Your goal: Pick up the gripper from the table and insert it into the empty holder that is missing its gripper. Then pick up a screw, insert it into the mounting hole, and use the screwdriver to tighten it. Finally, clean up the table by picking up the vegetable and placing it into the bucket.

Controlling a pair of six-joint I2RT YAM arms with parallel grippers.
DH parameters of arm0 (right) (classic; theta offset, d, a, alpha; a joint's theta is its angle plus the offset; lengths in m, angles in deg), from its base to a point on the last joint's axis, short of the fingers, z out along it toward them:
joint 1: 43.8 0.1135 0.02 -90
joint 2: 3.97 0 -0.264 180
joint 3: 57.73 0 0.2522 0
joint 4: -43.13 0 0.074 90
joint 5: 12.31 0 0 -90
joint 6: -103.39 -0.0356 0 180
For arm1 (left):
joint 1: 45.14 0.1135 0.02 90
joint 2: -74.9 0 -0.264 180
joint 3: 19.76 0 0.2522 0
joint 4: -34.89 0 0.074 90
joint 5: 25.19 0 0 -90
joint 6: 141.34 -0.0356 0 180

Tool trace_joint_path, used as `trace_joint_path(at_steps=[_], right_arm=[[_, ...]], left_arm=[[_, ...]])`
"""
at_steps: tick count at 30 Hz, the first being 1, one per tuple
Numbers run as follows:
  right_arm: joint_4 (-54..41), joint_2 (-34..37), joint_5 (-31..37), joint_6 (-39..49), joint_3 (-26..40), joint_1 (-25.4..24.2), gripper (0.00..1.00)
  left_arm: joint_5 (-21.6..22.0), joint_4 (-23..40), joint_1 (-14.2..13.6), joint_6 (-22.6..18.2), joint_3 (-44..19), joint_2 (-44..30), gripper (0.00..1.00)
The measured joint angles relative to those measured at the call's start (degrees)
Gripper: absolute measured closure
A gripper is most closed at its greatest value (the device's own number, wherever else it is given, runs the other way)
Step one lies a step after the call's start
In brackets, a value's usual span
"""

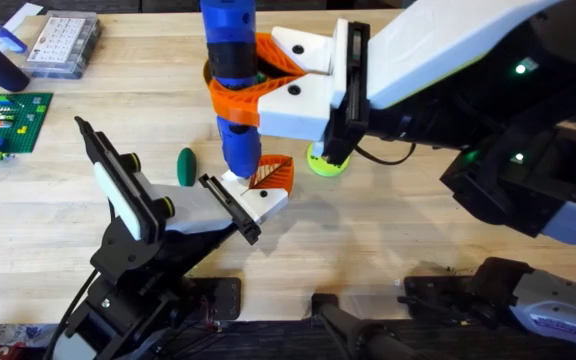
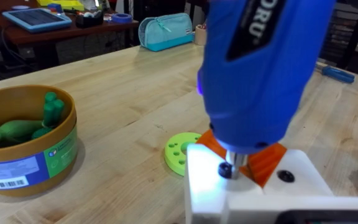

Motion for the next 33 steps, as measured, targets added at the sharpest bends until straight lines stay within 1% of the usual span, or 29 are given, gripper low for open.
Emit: trace_joint_path(at_steps=[14, 20, 23, 26, 28, 30, 33], right_arm=[[-1.85, -0.11, 0.42, -1.19, 0.06, -0.2, 0.964], [-1.76, -0.33, -0.67, -0.18, 0.13, -0.31, 0.964], [-8.55, -0.74, -1.04, 0.83, 3.03, -0.37, 0.964], [-21.21, -0.71, -1.84, 2.67, 8.71, -0.34, 0.965], [-27.36, -0.63, -2.11, 4.31, 11.9, -0.33, 0.962], [-30.23, -0.6, -2.37, 5.23, 14.88, -0.33, 0.963], [-30.64, -0.6, -2.67, 5.99, 18.32, -0.33, 0.963]], left_arm=[[0.04, 0.1, -0.02, 0.47, 0.0, -0.21, 0.987], [0.02, 0.04, -0.02, 0.48, 0.0, -0.44, 0.987], [0.01, 0.03, -0.02, 0.59, 0.0, -0.43, 0.987], [0.01, 0.0, -0.02, 0.6, 0.0, -0.3, 0.987], [-0.01, 0.0, -0.02, 0.59, 0.0, -0.31, 0.987], [0.04, 0.0, -0.02, 0.59, 0.0, -0.31, 0.987], [0.02, 0.0, 0.0, 0.59, 0.0, -0.31, 0.987]])
